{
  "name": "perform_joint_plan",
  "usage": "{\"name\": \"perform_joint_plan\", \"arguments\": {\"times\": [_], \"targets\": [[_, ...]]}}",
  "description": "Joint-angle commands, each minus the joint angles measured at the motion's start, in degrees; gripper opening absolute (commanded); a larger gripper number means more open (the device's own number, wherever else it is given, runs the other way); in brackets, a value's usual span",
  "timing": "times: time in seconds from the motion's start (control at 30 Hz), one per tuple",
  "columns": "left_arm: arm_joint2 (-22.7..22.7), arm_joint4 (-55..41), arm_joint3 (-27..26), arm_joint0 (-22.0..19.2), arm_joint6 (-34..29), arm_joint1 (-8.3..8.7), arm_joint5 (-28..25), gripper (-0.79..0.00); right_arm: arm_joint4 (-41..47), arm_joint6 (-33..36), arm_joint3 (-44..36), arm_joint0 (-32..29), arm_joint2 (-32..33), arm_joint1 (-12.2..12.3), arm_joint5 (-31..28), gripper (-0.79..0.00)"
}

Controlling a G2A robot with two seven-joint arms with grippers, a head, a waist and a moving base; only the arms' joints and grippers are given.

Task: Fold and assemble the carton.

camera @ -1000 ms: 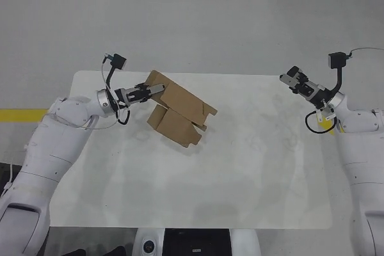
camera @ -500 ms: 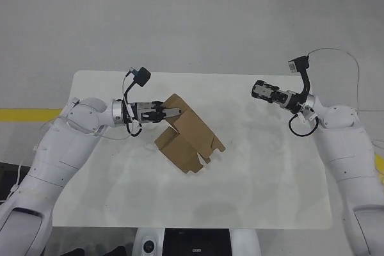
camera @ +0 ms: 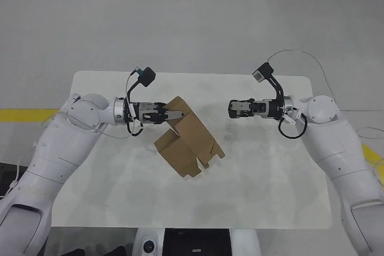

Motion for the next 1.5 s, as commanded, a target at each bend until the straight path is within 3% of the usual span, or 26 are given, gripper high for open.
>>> {"name": "perform_joint_plan", "arguments": {"times": [0.0,0.53,0.73,1.23,1.27,1.37,1.4,1.47], "targets": [[0.0,0.0,0.0,0.0,0.0,0.0,0.0,-0.785,0.0,0.0,0.0,0.0,-0.01,0.0,0.0,0.0],[1.49,-3.24,-0.07,-0.86,-1.93,-0.26,1.93,-0.785,0.0,0.0,0.0,0.0,-0.01,0.0,0.0,0.0],[0.71,-1.61,-2.34,0.72,-2.44,0.14,3.81,-0.785,-2.15,0.02,-2.86,-1.51,0.79,0.51,1.72,0.0],[1.19,-2.86,-3.27,0.67,-4.37,-0.38,5.69,-0.785,-1.37,4.76,-6.61,-1.3,-8.08,-1.84,4.8,0.0],[1.25,-2.92,-3.09,0.52,-4.42,-0.46,5.77,-0.785,-1.27,4.71,-6.58,-1.16,-8.46,-1.94,4.74,-0.018],[1.46,-2.93,-2.46,0.19,-4.54,-0.68,6.08,-0.785,-1.55,4.82,-6.57,-0.59,-9.52,-2.13,4.85,-0.345],[1.55,-2.96,-2.28,0.12,-4.57,-0.76,6.25,-0.785,-1.83,4.95,-6.71,-0.38,-9.95,-2.18,4.98,-0.409],[1.72,-3.16,-2.02,-0.04,-4.81,-0.91,6.58,-0.785,-2.0,5.0,-6.83,-0.01,-10.65,-2.27,5.03,-0.449]]}}
